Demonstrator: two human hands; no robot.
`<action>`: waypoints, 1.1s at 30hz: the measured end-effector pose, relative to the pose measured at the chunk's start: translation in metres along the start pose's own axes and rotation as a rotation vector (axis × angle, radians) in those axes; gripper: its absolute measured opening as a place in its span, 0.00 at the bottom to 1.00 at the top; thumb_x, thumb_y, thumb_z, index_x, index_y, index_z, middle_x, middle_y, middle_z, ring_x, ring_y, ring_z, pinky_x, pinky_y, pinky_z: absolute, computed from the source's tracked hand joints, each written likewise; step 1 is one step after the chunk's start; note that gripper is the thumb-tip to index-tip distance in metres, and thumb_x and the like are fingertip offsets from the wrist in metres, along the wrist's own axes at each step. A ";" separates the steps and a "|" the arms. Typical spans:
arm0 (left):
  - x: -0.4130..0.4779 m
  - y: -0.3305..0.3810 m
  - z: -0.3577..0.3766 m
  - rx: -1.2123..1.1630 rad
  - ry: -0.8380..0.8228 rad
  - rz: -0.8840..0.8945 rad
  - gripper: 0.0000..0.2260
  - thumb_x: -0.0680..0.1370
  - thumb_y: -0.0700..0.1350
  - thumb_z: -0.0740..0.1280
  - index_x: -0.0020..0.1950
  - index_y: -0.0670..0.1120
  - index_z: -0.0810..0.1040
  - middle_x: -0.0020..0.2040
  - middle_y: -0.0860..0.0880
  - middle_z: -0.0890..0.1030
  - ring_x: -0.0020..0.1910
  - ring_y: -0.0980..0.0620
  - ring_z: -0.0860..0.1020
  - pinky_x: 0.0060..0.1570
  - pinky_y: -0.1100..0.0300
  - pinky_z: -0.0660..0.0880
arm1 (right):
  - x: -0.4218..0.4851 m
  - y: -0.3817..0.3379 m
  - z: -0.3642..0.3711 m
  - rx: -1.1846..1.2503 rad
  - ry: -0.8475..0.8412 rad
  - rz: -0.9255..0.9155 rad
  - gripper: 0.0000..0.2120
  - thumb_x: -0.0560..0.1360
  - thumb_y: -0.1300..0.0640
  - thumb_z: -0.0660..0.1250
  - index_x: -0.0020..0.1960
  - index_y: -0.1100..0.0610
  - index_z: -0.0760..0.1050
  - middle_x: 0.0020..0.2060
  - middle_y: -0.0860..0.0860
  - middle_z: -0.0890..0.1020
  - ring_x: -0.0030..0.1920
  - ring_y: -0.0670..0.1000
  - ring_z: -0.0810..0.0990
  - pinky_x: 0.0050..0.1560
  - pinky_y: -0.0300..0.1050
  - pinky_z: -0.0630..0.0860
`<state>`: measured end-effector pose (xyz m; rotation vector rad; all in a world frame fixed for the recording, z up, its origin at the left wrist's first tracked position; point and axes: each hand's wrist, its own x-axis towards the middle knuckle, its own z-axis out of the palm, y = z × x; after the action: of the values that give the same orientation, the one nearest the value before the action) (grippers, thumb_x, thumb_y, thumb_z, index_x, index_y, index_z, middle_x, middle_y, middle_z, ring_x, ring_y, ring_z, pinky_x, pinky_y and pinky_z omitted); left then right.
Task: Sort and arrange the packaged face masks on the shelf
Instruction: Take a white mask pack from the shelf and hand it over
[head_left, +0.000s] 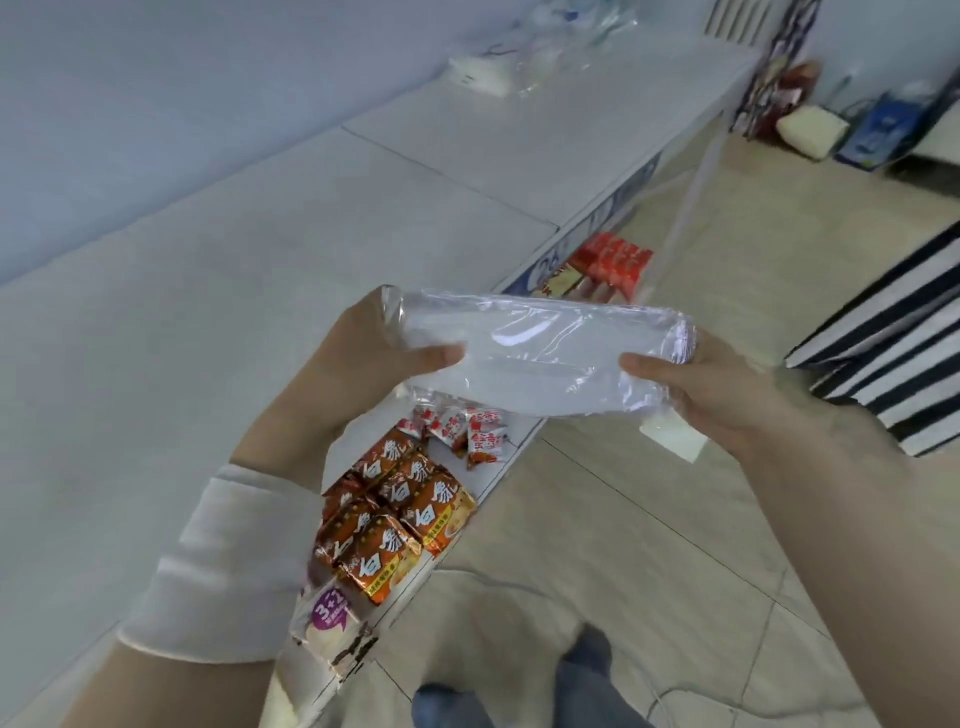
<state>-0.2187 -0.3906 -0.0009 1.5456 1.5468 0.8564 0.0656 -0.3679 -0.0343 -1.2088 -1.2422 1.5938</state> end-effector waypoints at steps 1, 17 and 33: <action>0.012 0.006 0.020 0.006 -0.037 0.016 0.16 0.69 0.50 0.75 0.54 0.54 0.75 0.49 0.58 0.78 0.48 0.60 0.76 0.43 0.72 0.69 | -0.006 0.003 -0.020 0.016 0.040 0.014 0.30 0.64 0.58 0.76 0.64 0.60 0.73 0.57 0.55 0.81 0.57 0.55 0.80 0.55 0.46 0.78; 0.148 0.050 0.366 -0.147 -0.578 -0.268 0.31 0.64 0.52 0.78 0.65 0.50 0.74 0.58 0.53 0.80 0.57 0.53 0.79 0.62 0.50 0.73 | -0.078 0.102 -0.303 0.221 0.703 0.285 0.09 0.71 0.68 0.69 0.42 0.57 0.72 0.28 0.43 0.81 0.28 0.39 0.79 0.31 0.28 0.73; 0.348 0.079 0.501 -0.261 -0.724 -0.439 0.19 0.71 0.41 0.74 0.61 0.45 0.77 0.54 0.48 0.83 0.53 0.50 0.82 0.54 0.56 0.77 | 0.067 0.091 -0.479 0.229 0.826 0.477 0.14 0.67 0.65 0.74 0.51 0.60 0.77 0.43 0.54 0.85 0.43 0.52 0.84 0.44 0.44 0.79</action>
<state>0.2713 -0.0709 -0.1912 1.0845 1.1099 0.1908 0.5096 -0.2079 -0.1742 -1.8265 -0.2490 1.2533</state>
